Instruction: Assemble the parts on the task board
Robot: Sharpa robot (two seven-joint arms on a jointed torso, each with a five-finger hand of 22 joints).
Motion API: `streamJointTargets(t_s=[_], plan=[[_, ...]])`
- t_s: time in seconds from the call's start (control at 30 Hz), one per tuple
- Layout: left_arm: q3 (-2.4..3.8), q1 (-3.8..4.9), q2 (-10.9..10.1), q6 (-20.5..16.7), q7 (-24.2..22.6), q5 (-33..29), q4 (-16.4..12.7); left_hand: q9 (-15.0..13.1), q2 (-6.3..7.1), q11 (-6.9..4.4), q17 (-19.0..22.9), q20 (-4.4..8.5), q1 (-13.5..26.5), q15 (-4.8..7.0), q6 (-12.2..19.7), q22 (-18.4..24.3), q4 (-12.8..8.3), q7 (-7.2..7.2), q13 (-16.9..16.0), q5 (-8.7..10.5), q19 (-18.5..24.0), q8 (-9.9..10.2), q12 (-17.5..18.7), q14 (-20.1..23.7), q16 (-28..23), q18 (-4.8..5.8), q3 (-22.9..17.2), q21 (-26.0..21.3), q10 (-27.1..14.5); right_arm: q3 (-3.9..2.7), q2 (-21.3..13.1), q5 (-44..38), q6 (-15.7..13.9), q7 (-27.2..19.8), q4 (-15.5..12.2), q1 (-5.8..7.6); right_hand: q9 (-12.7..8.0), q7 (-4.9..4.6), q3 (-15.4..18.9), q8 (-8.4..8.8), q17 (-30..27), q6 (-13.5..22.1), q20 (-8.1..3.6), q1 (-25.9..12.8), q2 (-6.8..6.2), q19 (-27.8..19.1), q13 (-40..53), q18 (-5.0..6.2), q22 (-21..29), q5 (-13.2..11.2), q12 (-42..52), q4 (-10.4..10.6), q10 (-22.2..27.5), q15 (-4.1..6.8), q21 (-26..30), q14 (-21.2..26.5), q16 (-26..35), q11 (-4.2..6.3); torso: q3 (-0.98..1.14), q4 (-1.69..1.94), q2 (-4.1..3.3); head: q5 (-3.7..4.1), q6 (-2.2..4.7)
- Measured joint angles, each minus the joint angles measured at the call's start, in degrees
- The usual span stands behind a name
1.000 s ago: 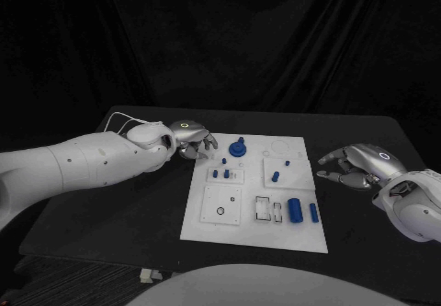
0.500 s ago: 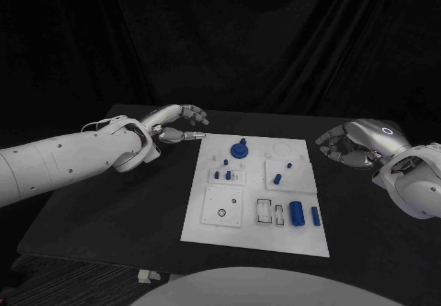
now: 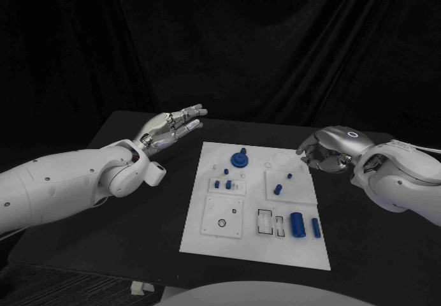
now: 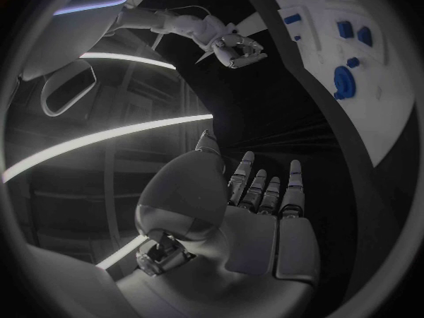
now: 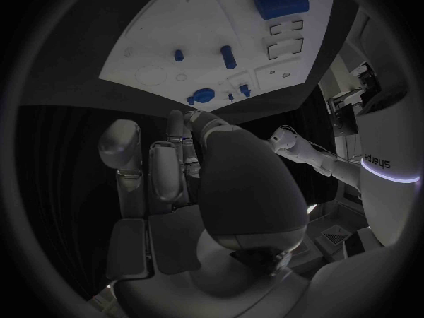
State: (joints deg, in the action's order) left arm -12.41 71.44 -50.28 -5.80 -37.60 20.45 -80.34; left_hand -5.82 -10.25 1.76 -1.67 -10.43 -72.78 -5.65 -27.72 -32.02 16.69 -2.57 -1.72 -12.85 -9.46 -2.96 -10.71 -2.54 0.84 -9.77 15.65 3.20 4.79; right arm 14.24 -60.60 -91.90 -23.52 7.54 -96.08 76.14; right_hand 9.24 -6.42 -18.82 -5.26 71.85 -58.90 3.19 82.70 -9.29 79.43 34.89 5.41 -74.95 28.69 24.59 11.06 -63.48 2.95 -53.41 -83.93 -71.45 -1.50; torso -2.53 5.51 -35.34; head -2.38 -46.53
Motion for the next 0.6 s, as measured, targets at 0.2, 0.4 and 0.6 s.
streamJointTargets(t_s=[0.2, 0.4, 0.6], plan=[[0.01, -0.45, -0.22, 3.27, -0.61, -4.69, -1.26, 0.33, -0.45, 0.19, 0.20, -0.94, -0.45, -0.73, 0.60, 1.24, 0.00, 0.22, 0.02, -0.97, 0.08, 0.00, 0.64, 0.25, 0.00, 0.00, 0.00, 0.00, -0.41, -0.02, 1.35, -1.19, 1.53, -0.01, 1.49, -0.53, -0.38, -0.13, -0.24, 1.04, 1.53, 1.68, 0.38, -0.40, -0.40, 0.39, -1.79, 0.00, 0.00, -0.78, -2.53, -0.24, 2.69, -0.63, -1.84, 0.00, -1.78, -0.55, -0.50, 0.91, -0.06, 1.19, 0.31], [0.01, -1.16, 0.19, 5.16, -0.85, -6.52, -1.28, 0.51, -1.03, 0.21, 0.26, -2.06, -1.03, -1.29, 0.81, 1.66, 0.00, 0.01, 0.08, -1.57, -0.02, 0.00, 1.26, 0.18, 0.00, 0.01, -0.01, 0.00, -0.79, -0.01, 2.55, -2.76, 3.73, 0.21, 2.89, -1.24, -0.83, 0.03, 0.26, 1.27, 2.77, 5.01, 1.43, -1.33, -1.27, 0.42, -8.27, 0.00, 0.00, -3.46, -10.23, -0.74, 12.08, -1.80, -2.91, -0.18, -3.64, -3.49, -0.75, 1.32, 0.03, 1.86, 0.13], [0.01, -1.57, 0.40, 6.43, -0.96, -7.37, -1.20, 0.51, -0.97, 0.40, 0.25, -2.66, -1.60, -1.57, 0.81, 1.89, -0.01, 0.01, 0.08, -1.86, -0.20, 0.00, 1.25, -0.10, 0.00, 0.01, -0.01, 0.00, -1.01, 0.00, 3.71, -3.69, 6.06, 0.56, 4.32, -2.29, -0.94, 0.28, 1.38, 1.27, 3.11, 5.70, 1.73, -1.61, -1.11, 0.72, -11.19, 0.00, 0.00, -3.15, -12.11, -1.86, 15.22, -1.80, -4.01, -0.18, -4.48, -4.04, -0.84, 1.39, 0.18, 2.37, 0.06]])
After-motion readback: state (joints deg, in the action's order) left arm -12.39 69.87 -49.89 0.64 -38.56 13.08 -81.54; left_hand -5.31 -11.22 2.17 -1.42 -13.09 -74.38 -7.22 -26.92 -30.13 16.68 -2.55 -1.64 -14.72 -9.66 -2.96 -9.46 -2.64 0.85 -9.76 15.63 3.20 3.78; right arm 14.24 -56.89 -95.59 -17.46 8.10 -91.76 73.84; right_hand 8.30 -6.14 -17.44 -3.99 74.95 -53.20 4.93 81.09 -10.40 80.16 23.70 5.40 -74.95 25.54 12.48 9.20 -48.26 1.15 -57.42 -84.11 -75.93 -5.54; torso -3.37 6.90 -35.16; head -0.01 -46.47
